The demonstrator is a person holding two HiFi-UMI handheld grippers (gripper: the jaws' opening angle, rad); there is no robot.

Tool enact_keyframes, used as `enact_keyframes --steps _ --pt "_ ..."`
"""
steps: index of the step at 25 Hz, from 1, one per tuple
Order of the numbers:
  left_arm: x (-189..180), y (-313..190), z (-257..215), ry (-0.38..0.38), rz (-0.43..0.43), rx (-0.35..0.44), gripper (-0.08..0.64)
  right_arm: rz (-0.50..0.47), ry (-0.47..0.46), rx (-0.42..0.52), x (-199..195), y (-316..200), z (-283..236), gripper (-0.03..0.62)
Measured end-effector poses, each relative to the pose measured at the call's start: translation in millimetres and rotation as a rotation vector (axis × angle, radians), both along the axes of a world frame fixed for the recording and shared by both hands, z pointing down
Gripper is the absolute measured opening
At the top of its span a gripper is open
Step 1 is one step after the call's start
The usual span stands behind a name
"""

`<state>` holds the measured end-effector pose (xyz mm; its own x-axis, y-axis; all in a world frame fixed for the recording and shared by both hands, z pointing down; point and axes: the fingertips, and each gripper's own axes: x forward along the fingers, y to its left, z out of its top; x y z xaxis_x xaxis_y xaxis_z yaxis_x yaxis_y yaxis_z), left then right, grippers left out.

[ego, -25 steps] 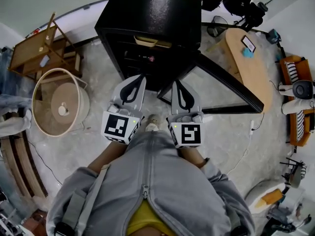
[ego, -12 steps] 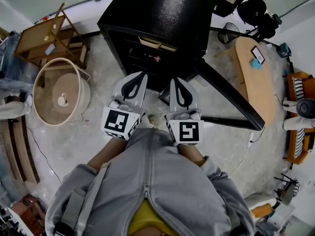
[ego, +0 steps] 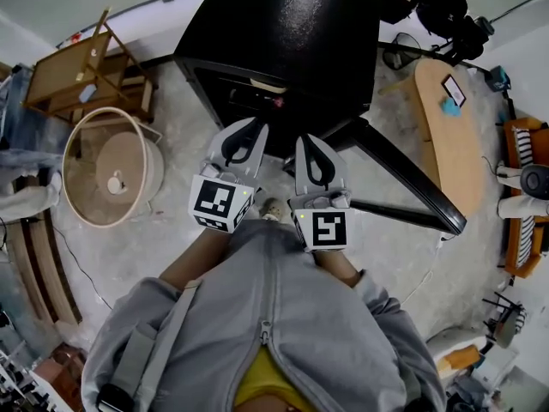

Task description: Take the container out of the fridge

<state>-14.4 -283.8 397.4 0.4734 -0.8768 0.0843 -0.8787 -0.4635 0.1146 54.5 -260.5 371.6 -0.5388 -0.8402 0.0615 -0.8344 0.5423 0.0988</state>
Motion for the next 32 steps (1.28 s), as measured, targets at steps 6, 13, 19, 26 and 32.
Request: enact_keyframes --steps 6,13,19,26,32 --pt "-7.0 -25.7 20.2 -0.021 0.019 -0.017 0.124 0.047 -0.006 -0.037 -1.9 -20.5 12.5 0.0" --pt "-11.7 -56.9 51.4 -0.061 0.01 -0.046 0.223 0.089 0.042 -0.062 2.4 -38.0 31.2 0.0" --pt "-15.7 -83.6 80.5 -0.117 -0.022 -0.063 0.318 0.089 0.007 -0.067 -3.0 -41.0 32.1 0.0" --pt "-11.4 -107.1 108.2 -0.134 -0.022 -0.106 0.421 0.117 0.048 -0.066 7.2 -40.9 42.6 0.0" --pt "-5.8 -124.6 122.3 -0.146 -0.057 -0.138 0.49 0.127 0.014 -0.076 3.3 -39.0 39.7 0.0"
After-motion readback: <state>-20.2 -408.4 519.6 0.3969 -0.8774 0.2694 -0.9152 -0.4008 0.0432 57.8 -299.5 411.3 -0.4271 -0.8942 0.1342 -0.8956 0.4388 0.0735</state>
